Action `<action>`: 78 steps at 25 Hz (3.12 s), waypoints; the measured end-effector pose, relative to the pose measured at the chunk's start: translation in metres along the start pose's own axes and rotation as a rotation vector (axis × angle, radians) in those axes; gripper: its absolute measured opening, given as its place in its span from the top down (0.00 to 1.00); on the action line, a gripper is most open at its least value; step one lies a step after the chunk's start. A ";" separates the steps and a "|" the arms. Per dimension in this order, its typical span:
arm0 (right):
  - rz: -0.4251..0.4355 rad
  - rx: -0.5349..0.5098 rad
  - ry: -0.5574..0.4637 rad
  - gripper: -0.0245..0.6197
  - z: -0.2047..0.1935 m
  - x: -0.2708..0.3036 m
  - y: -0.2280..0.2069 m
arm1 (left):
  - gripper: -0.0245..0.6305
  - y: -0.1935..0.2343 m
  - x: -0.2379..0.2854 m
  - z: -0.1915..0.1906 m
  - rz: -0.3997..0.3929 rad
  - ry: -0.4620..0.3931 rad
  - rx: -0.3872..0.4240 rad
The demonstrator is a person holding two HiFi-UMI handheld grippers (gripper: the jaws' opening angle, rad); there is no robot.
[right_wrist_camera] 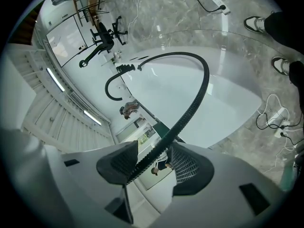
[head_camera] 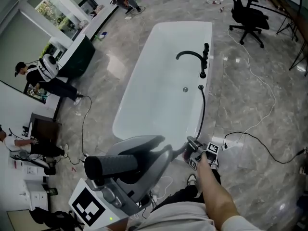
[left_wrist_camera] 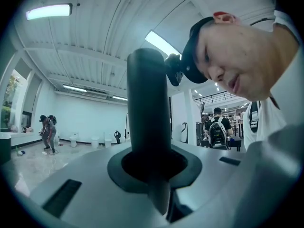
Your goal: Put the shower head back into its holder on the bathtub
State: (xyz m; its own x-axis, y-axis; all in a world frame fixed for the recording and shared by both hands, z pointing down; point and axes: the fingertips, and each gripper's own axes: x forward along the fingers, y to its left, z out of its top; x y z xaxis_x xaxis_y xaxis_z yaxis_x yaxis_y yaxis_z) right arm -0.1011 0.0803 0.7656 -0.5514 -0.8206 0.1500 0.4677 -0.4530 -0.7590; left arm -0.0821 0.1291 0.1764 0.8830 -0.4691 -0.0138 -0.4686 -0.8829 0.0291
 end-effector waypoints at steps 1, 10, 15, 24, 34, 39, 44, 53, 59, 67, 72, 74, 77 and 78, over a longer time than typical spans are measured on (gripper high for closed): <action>-0.003 0.004 0.002 0.63 0.001 0.002 -0.002 | 0.88 0.002 -0.001 0.002 0.005 -0.001 0.003; -0.057 -0.080 0.039 0.81 0.010 0.020 0.001 | 0.88 0.023 -0.006 0.011 0.041 -0.015 0.010; -0.026 -0.246 0.063 0.85 0.027 0.017 0.034 | 0.88 0.038 0.005 -0.005 0.072 -0.011 -0.019; 0.072 -0.733 0.274 0.85 -0.018 0.017 0.142 | 0.88 0.066 0.024 -0.044 0.125 0.046 -0.036; 0.260 -1.035 0.411 0.85 -0.095 0.019 0.276 | 0.88 0.093 0.024 -0.064 0.209 0.049 -0.050; 0.335 -1.051 0.400 0.85 -0.086 0.029 0.300 | 0.88 0.092 0.037 -0.066 0.228 0.058 -0.033; 0.419 -1.188 0.462 0.85 -0.107 0.021 0.338 | 0.88 0.091 0.057 -0.072 0.256 0.073 -0.023; 0.557 -1.410 0.646 0.85 -0.151 0.022 0.409 | 0.88 0.098 0.077 -0.068 0.341 0.061 -0.018; 0.603 -1.350 0.680 0.85 -0.134 0.044 0.456 | 0.88 0.112 0.098 -0.063 0.353 0.040 -0.009; 0.612 -1.295 0.676 0.85 -0.108 0.084 0.490 | 0.88 0.163 0.105 -0.060 0.321 -0.015 -0.009; 0.604 -1.317 0.663 0.85 -0.106 0.115 0.493 | 0.88 0.194 0.100 -0.057 0.300 -0.027 -0.010; 0.603 -1.360 0.658 0.85 -0.104 0.125 0.503 | 0.88 0.205 0.104 -0.056 0.291 -0.030 -0.017; 0.609 -1.394 0.660 0.85 -0.098 0.137 0.519 | 0.88 0.214 0.114 -0.058 0.280 -0.019 -0.013; 0.610 -1.393 0.658 0.85 -0.095 0.139 0.521 | 0.88 0.216 0.117 -0.059 0.279 -0.016 -0.017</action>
State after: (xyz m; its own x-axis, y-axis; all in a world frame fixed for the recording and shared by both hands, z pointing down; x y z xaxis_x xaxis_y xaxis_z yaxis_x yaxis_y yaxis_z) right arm 0.0000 -0.2363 0.3308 -0.8793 -0.3064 -0.3646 -0.0271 0.7965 -0.6040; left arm -0.0788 -0.1150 0.2401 0.7193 -0.6944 -0.0191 -0.6929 -0.7192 0.0503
